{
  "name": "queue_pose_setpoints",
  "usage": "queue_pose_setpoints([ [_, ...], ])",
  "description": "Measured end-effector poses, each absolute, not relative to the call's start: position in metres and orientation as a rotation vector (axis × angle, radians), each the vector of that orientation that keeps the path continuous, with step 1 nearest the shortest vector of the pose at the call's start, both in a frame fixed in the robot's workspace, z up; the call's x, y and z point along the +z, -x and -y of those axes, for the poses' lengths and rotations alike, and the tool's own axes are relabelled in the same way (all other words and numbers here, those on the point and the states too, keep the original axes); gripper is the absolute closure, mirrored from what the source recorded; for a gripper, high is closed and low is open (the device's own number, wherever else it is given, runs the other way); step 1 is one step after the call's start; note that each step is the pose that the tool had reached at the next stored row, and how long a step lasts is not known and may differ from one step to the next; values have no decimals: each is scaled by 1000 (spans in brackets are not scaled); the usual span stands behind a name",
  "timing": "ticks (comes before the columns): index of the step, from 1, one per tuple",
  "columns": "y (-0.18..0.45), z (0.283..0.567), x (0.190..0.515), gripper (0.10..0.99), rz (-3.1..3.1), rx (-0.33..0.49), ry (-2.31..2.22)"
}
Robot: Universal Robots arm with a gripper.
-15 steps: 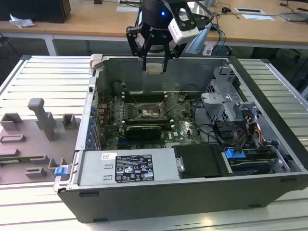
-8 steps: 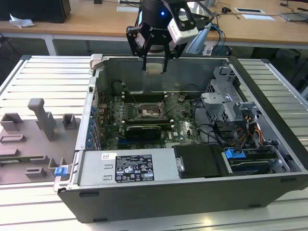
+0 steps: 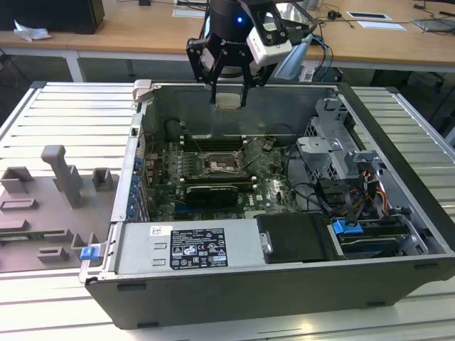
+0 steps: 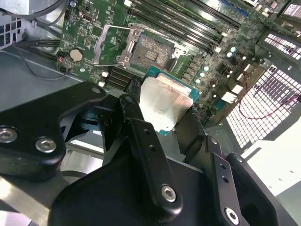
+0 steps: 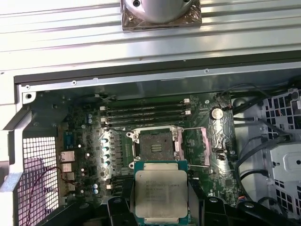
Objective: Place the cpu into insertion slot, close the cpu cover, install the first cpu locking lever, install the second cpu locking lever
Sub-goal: 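Place the cpu into insertion slot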
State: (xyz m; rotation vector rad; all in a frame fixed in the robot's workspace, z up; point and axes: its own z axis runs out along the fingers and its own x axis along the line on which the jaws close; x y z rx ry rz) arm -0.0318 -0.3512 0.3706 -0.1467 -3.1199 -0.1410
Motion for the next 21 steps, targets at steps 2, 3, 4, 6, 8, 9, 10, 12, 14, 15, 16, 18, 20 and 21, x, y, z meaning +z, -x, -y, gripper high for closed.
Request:
queue_pose_setpoints([
  [2, 32, 351, 371, 545, 3120, -141, 160],
  [3, 32, 351, 371, 545, 3120, -141, 164],
  [4, 32, 351, 371, 545, 3119, -141, 168],
  [6, 32, 351, 371, 545, 3119, -141, 185],
  [8, 32, 351, 371, 545, 3119, -141, 197],
  [9, 32, 351, 371, 545, 3118, -142, 205],
  [10, 32, 351, 371, 545, 3118, -142, 210],
  [12, 32, 351, 371, 545, 3118, -142, 221],
  [14, 32, 351, 371, 545, 3117, -142, 236],
  [15, 32, 351, 371, 545, 3116, -142, 245],
  [16, 32, 351, 371, 545, 3116, -142, 257],
  [18, 32, 351, 371, 545, 3115, -142, 272],
  [20, 32, 351, 371, 545, 3114, -142, 283],
  [21, 32, 351, 371, 545, 3114, -142, 293],
])
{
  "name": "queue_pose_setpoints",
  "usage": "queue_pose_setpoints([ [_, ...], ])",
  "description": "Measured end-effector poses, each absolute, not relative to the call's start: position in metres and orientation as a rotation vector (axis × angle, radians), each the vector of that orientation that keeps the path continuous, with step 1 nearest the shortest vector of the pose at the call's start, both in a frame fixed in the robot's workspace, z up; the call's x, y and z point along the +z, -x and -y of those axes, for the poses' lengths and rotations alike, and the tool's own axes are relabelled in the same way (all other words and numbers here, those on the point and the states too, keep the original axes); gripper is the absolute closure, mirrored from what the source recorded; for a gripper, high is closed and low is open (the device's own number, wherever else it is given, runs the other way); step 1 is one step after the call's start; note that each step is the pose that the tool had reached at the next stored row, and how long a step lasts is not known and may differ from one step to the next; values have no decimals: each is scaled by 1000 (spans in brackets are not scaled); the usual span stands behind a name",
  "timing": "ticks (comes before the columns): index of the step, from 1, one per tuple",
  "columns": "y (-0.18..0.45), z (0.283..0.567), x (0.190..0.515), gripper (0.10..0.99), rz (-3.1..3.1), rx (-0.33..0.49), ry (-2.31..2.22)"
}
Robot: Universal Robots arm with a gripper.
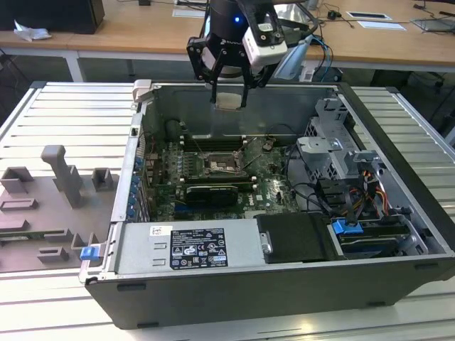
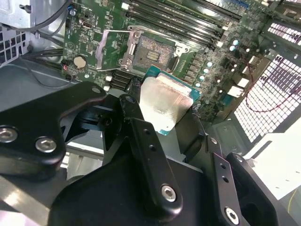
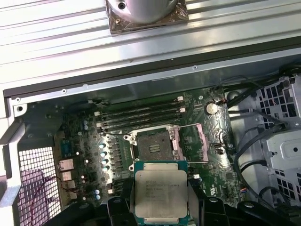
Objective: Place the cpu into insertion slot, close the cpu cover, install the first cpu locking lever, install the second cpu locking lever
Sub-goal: 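Place the cpu into insertion slot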
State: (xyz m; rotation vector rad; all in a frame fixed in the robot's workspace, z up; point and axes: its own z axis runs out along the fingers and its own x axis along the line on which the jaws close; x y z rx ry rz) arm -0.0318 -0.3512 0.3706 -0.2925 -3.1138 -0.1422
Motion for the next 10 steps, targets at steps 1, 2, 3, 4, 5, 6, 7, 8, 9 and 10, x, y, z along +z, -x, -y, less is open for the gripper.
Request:
queue_pose_setpoints([
  [1, 32, 351, 371, 545, 3113, -142, 298],
  [2, 32, 351, 371, 545, 3113, -142, 304],
  [3, 32, 351, 371, 545, 3112, -142, 314],
  [4, 32, 351, 371, 545, 3112, -142, 320],
  [5, 32, 351, 371, 545, 3111, -142, 327],
  [6, 32, 351, 371, 545, 3110, -143, 339],
  [7, 32, 351, 371, 545, 3110, -143, 346],
  [8, 32, 351, 371, 545, 3109, -143, 352],
  [9, 32, 351, 371, 545, 3109, -143, 360],
  [10, 32, 351, 371, 545, 3108, -143, 366],
])
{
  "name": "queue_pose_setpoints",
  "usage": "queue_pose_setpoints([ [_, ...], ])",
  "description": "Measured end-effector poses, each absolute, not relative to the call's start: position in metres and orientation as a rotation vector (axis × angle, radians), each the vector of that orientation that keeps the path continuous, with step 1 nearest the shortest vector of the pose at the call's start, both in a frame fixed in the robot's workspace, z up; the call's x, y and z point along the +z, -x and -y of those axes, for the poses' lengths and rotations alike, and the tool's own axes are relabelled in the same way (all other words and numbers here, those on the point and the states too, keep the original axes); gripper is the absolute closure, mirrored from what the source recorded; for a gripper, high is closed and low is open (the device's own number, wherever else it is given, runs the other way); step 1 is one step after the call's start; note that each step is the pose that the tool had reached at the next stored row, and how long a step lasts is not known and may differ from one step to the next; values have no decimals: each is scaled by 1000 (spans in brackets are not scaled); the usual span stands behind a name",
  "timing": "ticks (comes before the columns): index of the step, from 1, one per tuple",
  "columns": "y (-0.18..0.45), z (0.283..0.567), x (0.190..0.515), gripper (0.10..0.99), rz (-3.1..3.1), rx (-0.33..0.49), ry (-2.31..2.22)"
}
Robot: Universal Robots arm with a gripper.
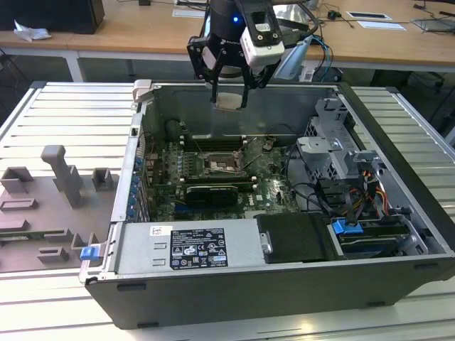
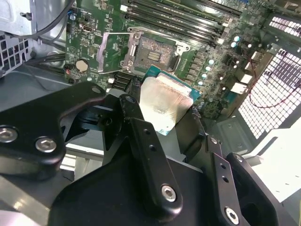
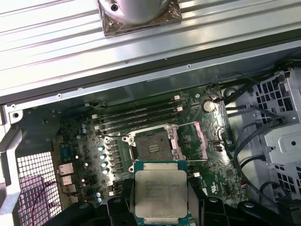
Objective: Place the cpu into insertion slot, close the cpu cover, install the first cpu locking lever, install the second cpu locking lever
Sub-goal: 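Place the cpu into insertion slot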
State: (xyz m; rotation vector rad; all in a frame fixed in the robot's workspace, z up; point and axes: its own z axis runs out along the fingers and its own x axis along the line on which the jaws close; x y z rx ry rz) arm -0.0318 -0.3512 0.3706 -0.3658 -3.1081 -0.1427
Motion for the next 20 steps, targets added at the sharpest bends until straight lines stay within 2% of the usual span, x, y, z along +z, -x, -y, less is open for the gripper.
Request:
queue_pose_setpoints([
  [20, 32, 351, 370, 545, 3080, -144, 591],
])
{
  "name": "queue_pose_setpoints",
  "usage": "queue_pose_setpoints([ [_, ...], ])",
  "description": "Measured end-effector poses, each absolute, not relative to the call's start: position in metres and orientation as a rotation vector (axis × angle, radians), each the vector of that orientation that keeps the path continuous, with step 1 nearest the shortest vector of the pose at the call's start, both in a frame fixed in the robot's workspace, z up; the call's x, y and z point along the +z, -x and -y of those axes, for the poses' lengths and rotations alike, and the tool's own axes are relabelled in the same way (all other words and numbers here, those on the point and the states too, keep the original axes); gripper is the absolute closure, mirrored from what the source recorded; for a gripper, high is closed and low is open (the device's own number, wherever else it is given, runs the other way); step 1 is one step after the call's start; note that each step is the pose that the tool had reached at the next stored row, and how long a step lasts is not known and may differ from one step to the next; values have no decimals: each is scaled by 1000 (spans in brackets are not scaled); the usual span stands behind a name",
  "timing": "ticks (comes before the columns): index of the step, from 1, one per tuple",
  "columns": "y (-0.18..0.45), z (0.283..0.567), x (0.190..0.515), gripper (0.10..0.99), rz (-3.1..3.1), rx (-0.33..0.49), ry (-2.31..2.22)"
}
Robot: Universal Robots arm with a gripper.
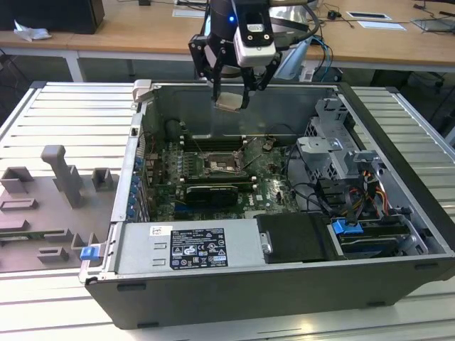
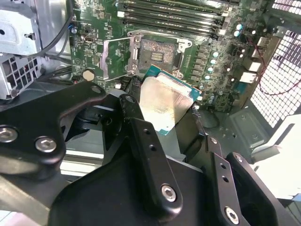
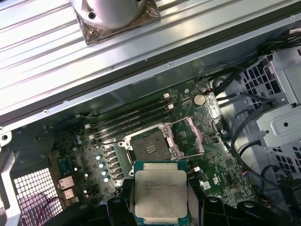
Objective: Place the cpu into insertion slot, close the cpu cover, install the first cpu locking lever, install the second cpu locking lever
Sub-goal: 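Place the cpu into insertion slot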
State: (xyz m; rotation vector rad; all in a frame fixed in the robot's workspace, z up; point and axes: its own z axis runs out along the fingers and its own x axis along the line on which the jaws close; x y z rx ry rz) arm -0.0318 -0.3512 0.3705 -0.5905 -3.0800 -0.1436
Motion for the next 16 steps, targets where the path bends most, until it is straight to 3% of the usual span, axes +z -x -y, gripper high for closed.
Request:
queue_pose_setpoints([
  [16, 32, 351, 370, 545, 3050, -144, 750],
])
